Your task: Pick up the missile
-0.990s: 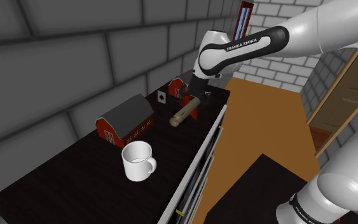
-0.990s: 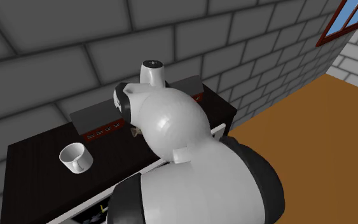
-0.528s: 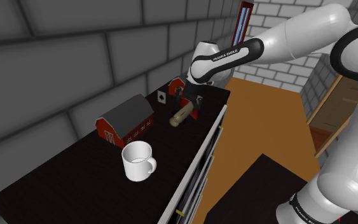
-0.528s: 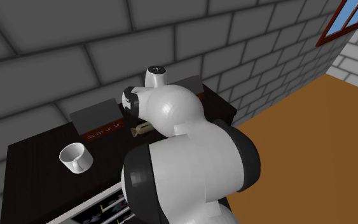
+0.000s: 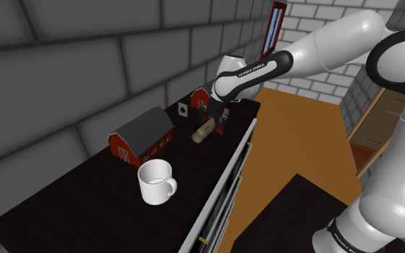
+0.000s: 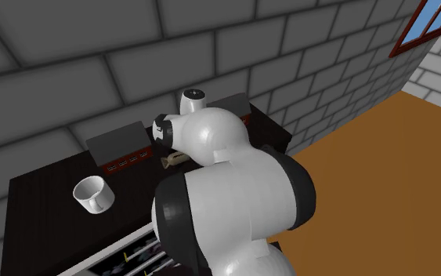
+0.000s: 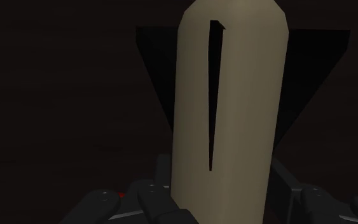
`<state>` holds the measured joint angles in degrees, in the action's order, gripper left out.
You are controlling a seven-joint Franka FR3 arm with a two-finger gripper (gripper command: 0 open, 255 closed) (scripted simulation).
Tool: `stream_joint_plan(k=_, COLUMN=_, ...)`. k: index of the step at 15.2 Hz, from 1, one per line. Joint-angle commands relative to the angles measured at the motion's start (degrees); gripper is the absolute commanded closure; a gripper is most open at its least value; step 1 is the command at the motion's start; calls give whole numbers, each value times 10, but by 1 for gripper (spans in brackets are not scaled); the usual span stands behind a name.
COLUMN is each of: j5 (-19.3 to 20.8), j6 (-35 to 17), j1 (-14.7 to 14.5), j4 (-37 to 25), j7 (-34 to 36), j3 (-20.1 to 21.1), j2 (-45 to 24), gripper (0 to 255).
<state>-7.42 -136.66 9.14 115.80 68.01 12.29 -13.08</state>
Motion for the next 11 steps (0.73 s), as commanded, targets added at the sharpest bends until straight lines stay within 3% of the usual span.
stream_joint_plan(k=1, j5=0, j6=-1, j1=0, j4=1, j7=0, j3=0, j2=0, gripper=255)
stream_joint_plan(k=11, j5=0, j6=20, j1=1, j4=-10, j7=2, j3=0, j2=10, gripper=255)
